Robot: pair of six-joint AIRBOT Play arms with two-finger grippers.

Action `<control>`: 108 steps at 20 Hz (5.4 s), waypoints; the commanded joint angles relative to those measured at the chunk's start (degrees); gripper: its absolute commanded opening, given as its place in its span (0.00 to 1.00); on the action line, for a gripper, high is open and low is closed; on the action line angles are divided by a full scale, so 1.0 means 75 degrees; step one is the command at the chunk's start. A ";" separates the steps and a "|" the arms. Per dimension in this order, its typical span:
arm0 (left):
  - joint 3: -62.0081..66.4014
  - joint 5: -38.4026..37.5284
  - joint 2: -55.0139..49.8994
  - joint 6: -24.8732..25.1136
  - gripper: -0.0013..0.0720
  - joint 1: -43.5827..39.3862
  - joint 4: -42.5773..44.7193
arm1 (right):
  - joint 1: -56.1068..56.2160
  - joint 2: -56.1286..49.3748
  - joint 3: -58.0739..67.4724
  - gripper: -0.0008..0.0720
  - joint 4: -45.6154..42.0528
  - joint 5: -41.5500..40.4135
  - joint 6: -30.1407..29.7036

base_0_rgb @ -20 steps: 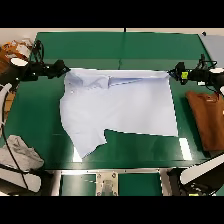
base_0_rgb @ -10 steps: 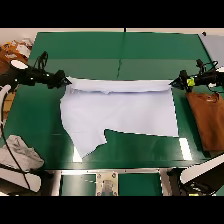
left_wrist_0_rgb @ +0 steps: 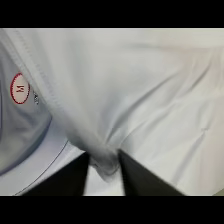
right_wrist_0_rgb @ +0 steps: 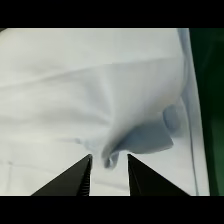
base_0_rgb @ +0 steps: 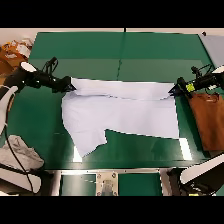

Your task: Fold the shirts.

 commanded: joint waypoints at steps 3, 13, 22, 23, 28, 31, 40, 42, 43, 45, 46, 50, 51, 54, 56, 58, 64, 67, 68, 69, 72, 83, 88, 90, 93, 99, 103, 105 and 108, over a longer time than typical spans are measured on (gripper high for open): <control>0.0726 -0.2276 0.0015 -0.0487 0.90 0.0405 0.0079 | -0.0481 0.0061 0.0481 0.13 -0.0122 0.1807 0.0641; -0.1565 -0.2882 0.2498 -0.0603 0.05 0.0659 0.1268 | -0.0685 0.4127 -0.4354 0.03 -0.1297 0.0105 0.0670; -0.7157 -0.0638 0.5750 -0.1081 0.97 0.0656 0.0749 | -0.0740 0.6921 -0.9227 0.60 -0.0667 -0.1894 0.1291; -0.7481 -0.0262 0.5750 -0.0866 0.97 0.0656 0.0353 | -0.0740 0.6918 -0.9419 0.60 -0.0458 -0.2340 0.1291; -0.8422 0.1384 0.5747 0.0073 0.97 0.0647 -0.1416 | -0.0740 0.6816 -0.9990 0.60 0.0635 -0.3759 0.1294; -0.8472 0.1746 0.5572 0.0204 0.97 -0.0119 -0.1830 | -0.0740 0.6808 -0.9990 0.60 0.0956 -0.4194 0.1291; -0.7498 -0.0055 0.5222 0.0015 0.05 -0.1224 -0.1003 | -0.0743 0.6816 -0.9964 0.03 0.0973 -0.3314 0.0291; -0.7224 -0.0825 0.5441 -0.0315 0.05 -0.1224 -0.0431 | -0.0746 0.6834 -0.9839 0.03 0.0510 -0.2862 0.0289; -0.7131 -0.1093 0.5671 -0.0510 0.05 -0.1224 -0.0181 | -0.0746 0.6889 -0.9777 0.03 0.0318 -0.2661 0.0347; -0.6991 -0.1478 0.6339 -0.1020 0.05 -0.1224 0.0393 | -0.0746 0.7187 -0.9678 0.03 0.0015 -0.2320 0.0525; -0.6901 -0.1632 0.6691 -0.1268 0.05 -0.1224 0.0673 | -0.0746 0.7376 -0.9617 0.03 -0.0198 -0.2154 0.0688; -0.6076 -0.2235 0.7487 -0.1950 0.05 -0.1224 0.1719 | -0.0743 0.8107 -0.8982 0.03 -0.1332 -0.1166 0.1300; -0.5811 -0.2253 0.7478 -0.1958 0.05 -0.1224 0.1719 | -0.0740 0.8233 -0.8781 0.03 -0.1332 -0.0956 0.1297; -0.5100 -0.2136 0.7478 -0.2066 0.05 -0.1224 0.1708 | -0.0708 0.8329 -0.8209 0.03 -0.0828 -0.0551 0.1259; -0.4695 -0.1886 0.7466 -0.2066 0.05 -0.1224 0.1711 | -0.0560 0.8303 -0.7909 0.03 -0.0405 -0.0708 0.1259; -0.4310 -0.1457 0.7192 -0.2055 0.05 -0.1224 0.1705 | -0.0323 0.8151 -0.7548 0.03 -0.0015 -0.1303 0.1236; -0.2748 -0.0629 0.5091 -0.1612 0.05 -0.1224 0.1769 | 0.0495 0.6292 -0.5648 0.03 0.0213 -0.2687 0.1233; -0.1673 -0.0187 0.3847 -0.1565 0.05 -0.1224 0.1877 | 0.0726 0.4890 -0.4479 0.03 0.0236 -0.3115 0.1230; -0.1297 -0.0052 0.3357 -0.1445 0.05 -0.1224 0.1859 | 0.0799 0.4392 -0.4100 0.03 0.0254 -0.3200 0.1209; -0.0968 0.0035 0.2873 -0.1390 0.05 -0.1224 0.1827 | 0.0886 0.3835 -0.3701 0.03 0.0265 -0.3276 0.1207; -0.0216 0.0329 0.1437 -0.1201 0.05 -0.1224 0.1827 | 0.1160 0.2192 -0.2658 0.10 0.0274 -0.3491 0.1209; 0.1241 -0.0746 0.0836 -0.1378 0.97 -0.1224 0.3077 | -0.1084 0.0807 -0.0455 0.74 0.0236 -0.1055 -0.1026; 0.1241 -0.0720 0.0828 -0.1690 0.97 -0.1227 0.2970 | -0.1317 0.0510 -0.1411 0.76 0.0498 -0.1011 -0.2361; 0.1241 -0.0667 0.0828 -0.1693 0.97 -0.1227 0.2952 | -0.1239 0.0093 -0.1472 0.76 0.1230 -0.0976 -0.3101; 0.1241 -0.0670 0.0828 -0.1757 0.97 -0.1224 0.2952 | -0.1209 -0.0487 -0.1341 0.76 0.2655 -0.0490 -0.4246; 0.1241 -0.0635 0.0828 -0.1865 0.97 -0.1227 0.2891 | -0.1201 -0.0688 -0.1192 0.26 0.2836 -0.0431 -0.4351; 0.1241 -0.0501 0.0828 -0.1547 0.06 -0.1247 0.2194 | -0.1201 -0.0638 -0.0866 0.03 0.2838 0.0076 -0.4176; 0.1241 -0.0326 0.0796 -0.1454 0.05 -0.1367 0.1737 | -0.1183 -0.0379 -0.0554 0.03 0.2818 0.0583 -0.3867; 0.1239 0.0163 0.0513 -0.1413 0.05 -0.2139 0.1346 | -0.1014 0.0428 -0.0309 0.03 0.2792 0.1227 -0.3328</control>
